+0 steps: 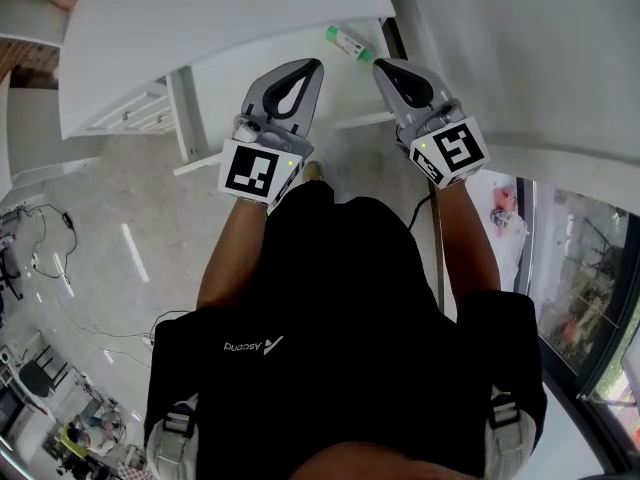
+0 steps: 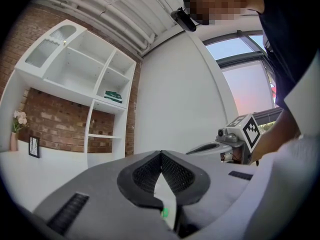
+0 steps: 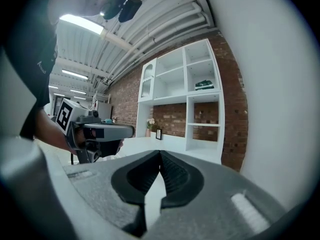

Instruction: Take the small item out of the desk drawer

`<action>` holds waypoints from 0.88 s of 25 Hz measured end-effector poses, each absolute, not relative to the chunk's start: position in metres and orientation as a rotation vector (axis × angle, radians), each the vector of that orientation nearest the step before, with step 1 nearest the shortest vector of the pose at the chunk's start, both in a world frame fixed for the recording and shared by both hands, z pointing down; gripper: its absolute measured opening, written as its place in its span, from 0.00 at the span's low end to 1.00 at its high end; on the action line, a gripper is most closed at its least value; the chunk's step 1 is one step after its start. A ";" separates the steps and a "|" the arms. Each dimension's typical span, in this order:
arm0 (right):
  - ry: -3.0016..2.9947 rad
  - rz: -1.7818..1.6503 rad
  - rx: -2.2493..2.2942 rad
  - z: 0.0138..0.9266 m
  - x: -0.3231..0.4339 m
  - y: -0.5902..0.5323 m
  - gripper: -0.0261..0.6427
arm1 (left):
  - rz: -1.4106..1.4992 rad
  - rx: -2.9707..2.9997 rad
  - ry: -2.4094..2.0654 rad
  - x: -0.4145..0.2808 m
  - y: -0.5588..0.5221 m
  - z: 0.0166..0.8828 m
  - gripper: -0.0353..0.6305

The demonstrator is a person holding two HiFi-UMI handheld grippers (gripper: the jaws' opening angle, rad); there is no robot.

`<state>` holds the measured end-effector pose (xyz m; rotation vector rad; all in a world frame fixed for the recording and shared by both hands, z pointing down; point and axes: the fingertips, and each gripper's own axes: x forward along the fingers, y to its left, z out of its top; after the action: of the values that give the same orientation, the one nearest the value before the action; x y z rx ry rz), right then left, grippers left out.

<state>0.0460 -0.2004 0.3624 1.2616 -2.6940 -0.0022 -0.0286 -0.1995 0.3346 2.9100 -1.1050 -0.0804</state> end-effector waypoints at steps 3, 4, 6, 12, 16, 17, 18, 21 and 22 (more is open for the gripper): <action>-2.653 0.010 1.255 0.377 0.044 -0.219 0.04 | -0.074 2.892 -1.109 -0.033 -0.218 0.347 0.05; -2.638 0.015 1.247 0.383 0.044 -0.225 0.04 | -0.073 2.888 -1.110 -0.033 -0.224 0.350 0.05; -2.603 0.037 1.221 0.396 0.043 -0.237 0.04 | -0.062 2.874 -1.111 -0.035 -0.234 0.357 0.05; -2.485 0.089 1.105 0.454 0.045 -0.273 0.06 | -0.036 2.852 -1.128 -0.034 -0.257 0.379 0.05; -2.408 0.146 1.036 0.489 0.051 -0.287 0.10 | -0.034 2.846 -1.170 -0.032 -0.267 0.383 0.05; -2.387 0.157 1.022 0.498 0.052 -0.290 0.11 | -0.032 2.837 -1.175 -0.031 -0.269 0.385 0.05; -2.366 0.168 1.008 0.506 0.053 -0.293 0.12 | -0.030 2.825 -1.180 -0.031 -0.271 0.387 0.05; -2.306 0.206 0.968 0.530 0.054 -0.304 0.17 | -0.018 2.787 -1.204 -0.031 -0.279 0.395 0.05; -2.289 0.217 0.957 0.537 0.054 -0.309 0.18 | -0.011 2.774 -1.213 -0.031 -0.281 0.396 0.05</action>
<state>0.0539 -0.3087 0.5375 0.9566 -2.2887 0.2165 -0.0309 -0.2812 0.3960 2.7738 -1.2134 -0.0113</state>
